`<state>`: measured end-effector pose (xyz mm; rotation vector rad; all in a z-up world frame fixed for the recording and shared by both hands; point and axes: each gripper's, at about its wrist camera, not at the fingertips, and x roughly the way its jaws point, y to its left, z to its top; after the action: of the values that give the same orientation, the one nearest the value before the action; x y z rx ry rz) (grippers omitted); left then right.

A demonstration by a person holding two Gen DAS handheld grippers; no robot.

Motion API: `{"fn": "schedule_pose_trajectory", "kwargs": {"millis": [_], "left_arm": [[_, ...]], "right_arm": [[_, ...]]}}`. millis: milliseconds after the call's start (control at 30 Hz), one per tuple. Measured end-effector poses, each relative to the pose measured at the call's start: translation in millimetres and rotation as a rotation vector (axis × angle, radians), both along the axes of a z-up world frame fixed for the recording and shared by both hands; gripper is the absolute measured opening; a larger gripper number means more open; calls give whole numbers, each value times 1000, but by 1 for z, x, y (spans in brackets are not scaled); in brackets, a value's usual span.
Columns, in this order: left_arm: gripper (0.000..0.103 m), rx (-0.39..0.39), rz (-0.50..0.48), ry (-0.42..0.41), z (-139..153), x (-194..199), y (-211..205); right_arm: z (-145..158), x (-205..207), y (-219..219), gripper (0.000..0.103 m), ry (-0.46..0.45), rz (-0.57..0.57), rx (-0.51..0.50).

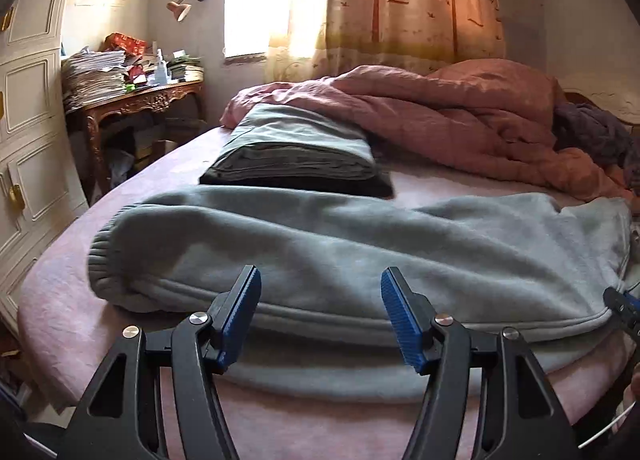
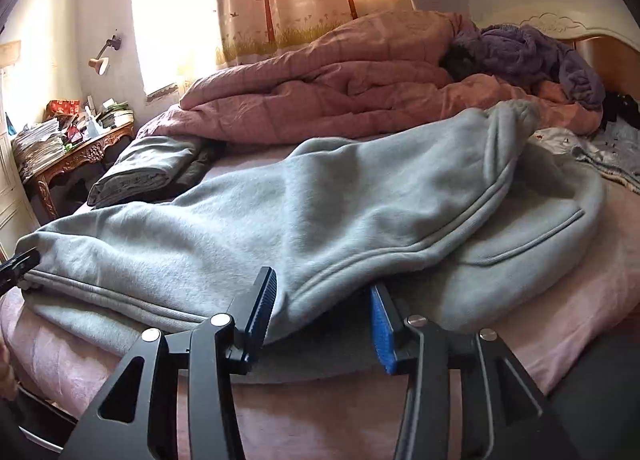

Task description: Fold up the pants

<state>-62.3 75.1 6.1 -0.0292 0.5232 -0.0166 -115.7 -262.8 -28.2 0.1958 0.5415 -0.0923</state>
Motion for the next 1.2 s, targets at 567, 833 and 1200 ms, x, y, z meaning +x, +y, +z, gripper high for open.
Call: {"fn": "schedule_pose_trajectory", "kwargs": {"millis": [567,833,1200], "left_arm": [[92,12,-155,-15,1,21,-136],[84,5,-400,29,4,23,-214],[48,-140,-740,241,-1,28,-325]], "right_arm": [[64,57,-228,49,5,-311,177],[52,123,-263,37,103,-219,355],[118,121,-230,20,-64,-126,205]]}}
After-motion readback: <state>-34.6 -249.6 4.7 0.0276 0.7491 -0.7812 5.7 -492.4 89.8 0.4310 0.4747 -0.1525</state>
